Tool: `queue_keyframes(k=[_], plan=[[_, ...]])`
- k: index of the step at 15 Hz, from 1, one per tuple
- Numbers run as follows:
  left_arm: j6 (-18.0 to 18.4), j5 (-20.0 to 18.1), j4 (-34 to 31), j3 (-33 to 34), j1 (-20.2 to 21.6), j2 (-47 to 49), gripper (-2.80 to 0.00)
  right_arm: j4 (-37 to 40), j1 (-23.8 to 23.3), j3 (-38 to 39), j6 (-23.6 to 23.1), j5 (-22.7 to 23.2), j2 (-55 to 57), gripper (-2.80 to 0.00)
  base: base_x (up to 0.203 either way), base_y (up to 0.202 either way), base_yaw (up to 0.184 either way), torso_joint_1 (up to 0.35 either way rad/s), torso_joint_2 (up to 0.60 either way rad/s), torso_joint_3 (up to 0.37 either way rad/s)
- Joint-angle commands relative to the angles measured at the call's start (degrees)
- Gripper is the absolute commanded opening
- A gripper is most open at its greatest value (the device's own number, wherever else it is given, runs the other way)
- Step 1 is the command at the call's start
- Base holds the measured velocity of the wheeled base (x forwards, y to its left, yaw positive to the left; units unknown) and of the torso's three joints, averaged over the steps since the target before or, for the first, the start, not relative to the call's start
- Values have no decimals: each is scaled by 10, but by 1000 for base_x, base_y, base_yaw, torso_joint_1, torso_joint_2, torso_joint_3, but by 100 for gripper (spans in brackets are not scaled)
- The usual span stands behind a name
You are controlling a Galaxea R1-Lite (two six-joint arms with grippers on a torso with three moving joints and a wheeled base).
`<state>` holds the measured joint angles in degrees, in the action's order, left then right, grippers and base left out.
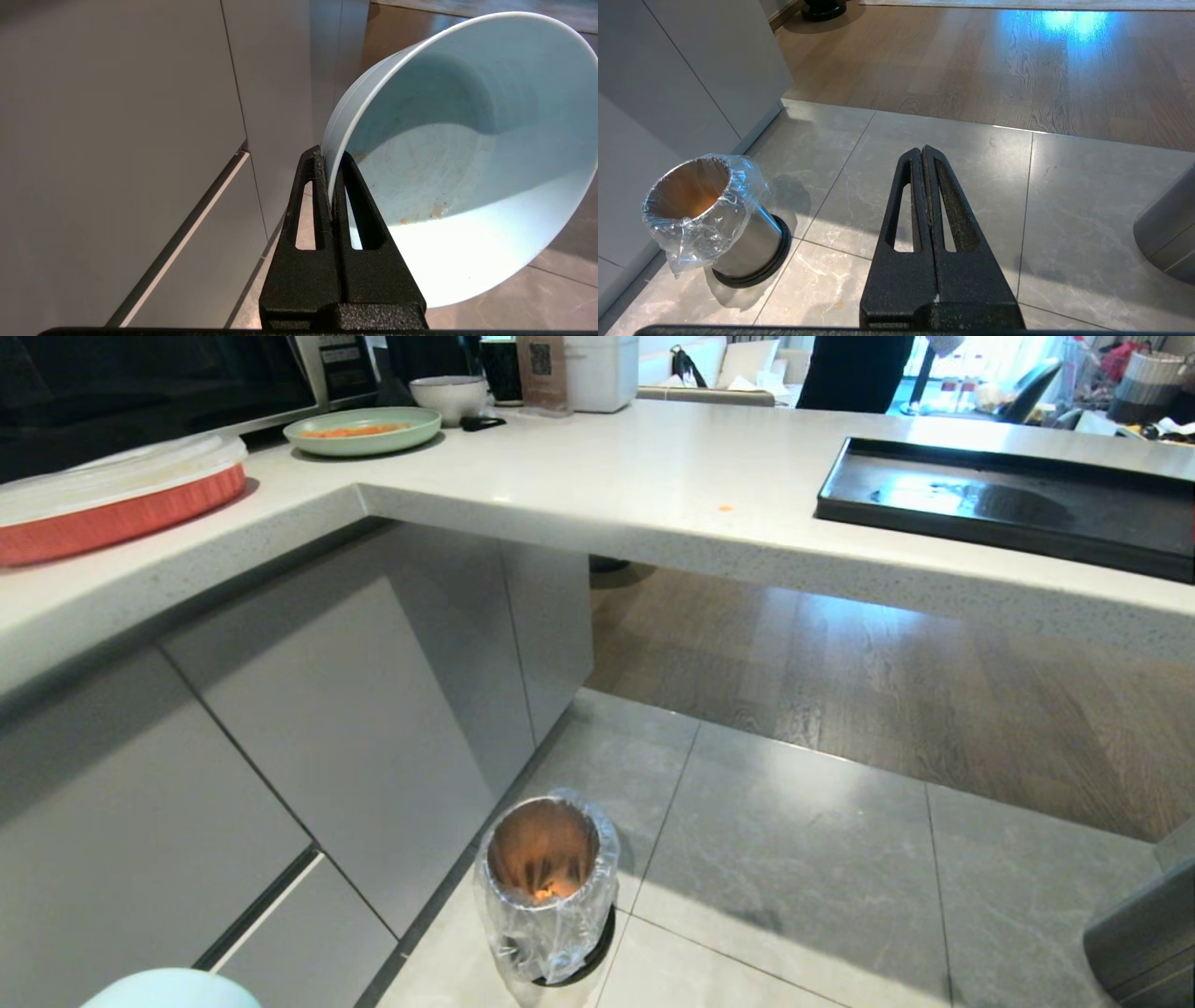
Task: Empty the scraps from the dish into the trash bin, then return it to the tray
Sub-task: Put the bowl back to the table
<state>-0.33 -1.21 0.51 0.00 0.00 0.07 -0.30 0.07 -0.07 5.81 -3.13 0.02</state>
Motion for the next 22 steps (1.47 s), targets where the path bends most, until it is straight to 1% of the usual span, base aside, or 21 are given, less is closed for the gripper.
queue_keyframes(k=[1,22], plan=[[0,0,0,0,0,0,-280,0,0,0,1,0,0,-280,0,0,0,0,0,0],[0,0,0,0,0,0,-280,-1,0,1,1,0,0,-280,0,0,0,0,0,0]])
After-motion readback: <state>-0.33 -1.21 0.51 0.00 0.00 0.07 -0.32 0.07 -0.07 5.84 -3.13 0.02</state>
